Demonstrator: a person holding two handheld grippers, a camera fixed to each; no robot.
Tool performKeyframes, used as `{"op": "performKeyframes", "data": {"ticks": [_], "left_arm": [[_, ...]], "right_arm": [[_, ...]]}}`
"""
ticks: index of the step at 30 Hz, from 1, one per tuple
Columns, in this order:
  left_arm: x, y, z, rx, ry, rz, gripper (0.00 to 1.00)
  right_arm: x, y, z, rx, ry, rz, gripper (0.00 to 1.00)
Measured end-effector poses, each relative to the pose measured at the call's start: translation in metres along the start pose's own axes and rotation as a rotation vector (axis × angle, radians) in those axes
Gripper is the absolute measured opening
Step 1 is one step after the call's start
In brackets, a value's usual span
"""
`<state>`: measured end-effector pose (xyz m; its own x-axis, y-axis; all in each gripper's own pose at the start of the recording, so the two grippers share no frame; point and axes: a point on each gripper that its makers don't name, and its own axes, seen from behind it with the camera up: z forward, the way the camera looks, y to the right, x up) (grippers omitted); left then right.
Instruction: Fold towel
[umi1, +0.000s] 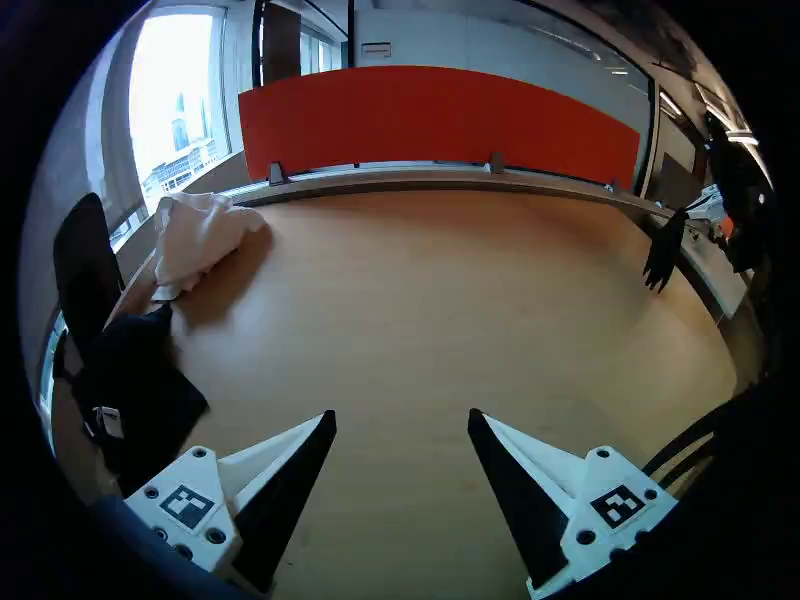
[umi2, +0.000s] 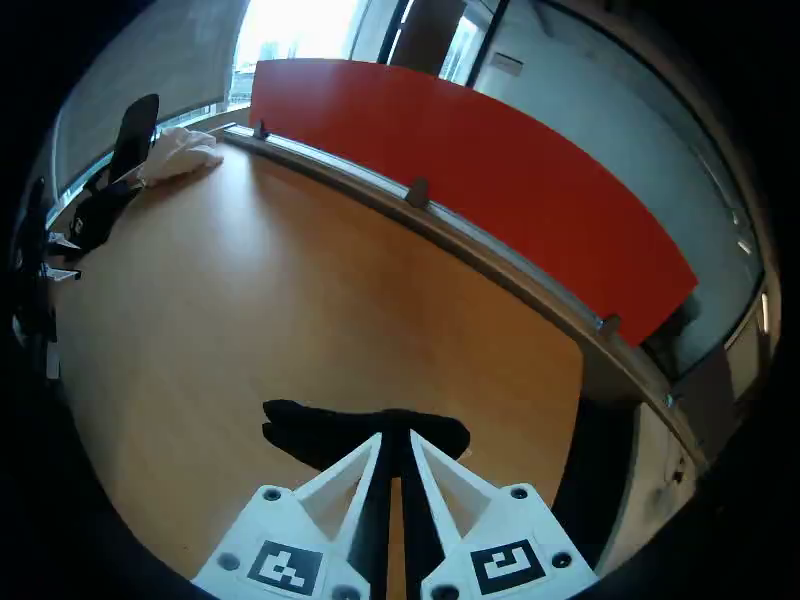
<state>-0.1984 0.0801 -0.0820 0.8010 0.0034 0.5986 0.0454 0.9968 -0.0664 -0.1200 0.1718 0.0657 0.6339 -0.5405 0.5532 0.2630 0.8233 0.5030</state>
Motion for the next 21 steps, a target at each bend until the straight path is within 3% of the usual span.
{"op": "performKeyframes", "data": {"ticks": [11, 21], "left_arm": [[0.002, 0.006, 0.0, -0.001, -0.002, 0.009, 0.98], [0.003, 0.011, 0.001, -0.005, -0.006, 0.02, 0.98]], "right_arm": [[-0.016, 0.016, -0.001, -0.018, -0.018, 0.028, 0.05], [-0.04, 0.016, -0.007, -0.022, -0.037, 0.05, 0.05]]}}
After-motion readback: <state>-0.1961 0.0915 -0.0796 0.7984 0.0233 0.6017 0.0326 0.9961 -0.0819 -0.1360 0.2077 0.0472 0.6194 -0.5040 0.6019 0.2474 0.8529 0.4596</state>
